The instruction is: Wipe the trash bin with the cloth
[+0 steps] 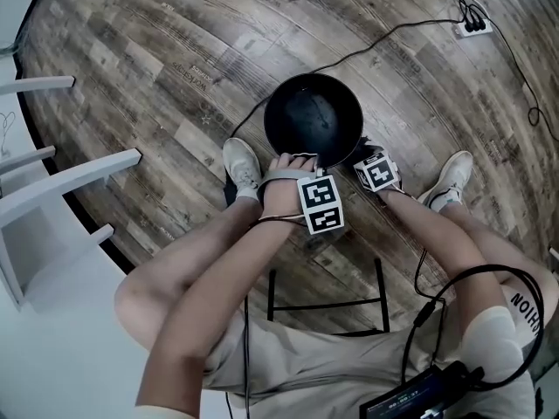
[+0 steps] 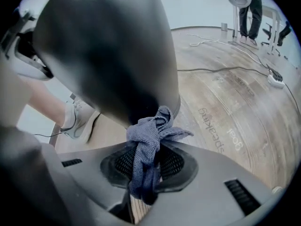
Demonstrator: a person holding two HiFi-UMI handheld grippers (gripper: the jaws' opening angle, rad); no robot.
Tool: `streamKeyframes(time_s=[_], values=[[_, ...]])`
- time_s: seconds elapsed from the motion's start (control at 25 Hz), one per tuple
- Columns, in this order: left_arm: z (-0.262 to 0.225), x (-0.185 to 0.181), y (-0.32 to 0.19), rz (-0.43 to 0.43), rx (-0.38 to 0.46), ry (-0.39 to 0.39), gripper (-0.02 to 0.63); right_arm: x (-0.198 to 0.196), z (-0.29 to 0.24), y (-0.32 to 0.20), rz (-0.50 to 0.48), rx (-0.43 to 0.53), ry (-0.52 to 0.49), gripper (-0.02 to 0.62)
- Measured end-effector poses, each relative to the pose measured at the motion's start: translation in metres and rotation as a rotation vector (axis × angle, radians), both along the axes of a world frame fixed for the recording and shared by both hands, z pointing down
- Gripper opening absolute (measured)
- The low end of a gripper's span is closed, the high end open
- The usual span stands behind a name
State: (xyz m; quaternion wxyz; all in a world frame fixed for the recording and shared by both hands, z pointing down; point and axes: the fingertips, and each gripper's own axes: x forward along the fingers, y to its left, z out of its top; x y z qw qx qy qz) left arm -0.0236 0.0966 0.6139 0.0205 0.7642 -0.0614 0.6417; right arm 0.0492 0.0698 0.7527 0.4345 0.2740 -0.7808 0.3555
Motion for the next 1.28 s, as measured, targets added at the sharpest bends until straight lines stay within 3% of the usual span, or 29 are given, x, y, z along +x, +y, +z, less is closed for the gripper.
streamKeyframes(time_s=[0.24, 0.48, 0.56, 0.72, 0.84, 1.04, 1.28], values=[[0.001, 0.008, 0.001, -0.206, -0.097, 0.008, 0.015, 0.003, -0.054, 0.015, -0.075, 0.049, -0.052, 0.077], [0.000, 0.020, -0.006, -0.402, -0.126, 0.012, 0.017, -0.002, -0.111, 0.008, -0.086, 0.104, -0.127, 0.077], [-0.002, 0.026, -0.007, -0.432, -0.129, 0.038, 0.021, -0.003, -0.127, 0.009, -0.090, 0.116, -0.144, 0.077], [-0.010, 0.029, 0.000, -0.351, -0.134, 0.085, 0.042, -0.005, -0.151, 0.013, -0.071, 0.129, -0.172, 0.077], [-0.014, 0.015, 0.004, -0.259, -0.099, 0.045, 0.072, -0.010, -0.164, 0.017, -0.047, 0.127, -0.192, 0.077], [-0.011, -0.009, 0.012, -0.183, -0.087, -0.007, 0.072, -0.023, -0.169, 0.019, -0.042, 0.130, -0.199, 0.077], [0.000, -0.013, 0.012, -0.066, -0.017, -0.059, 0.035, -0.025, -0.149, 0.011, -0.039, 0.097, -0.163, 0.077]])
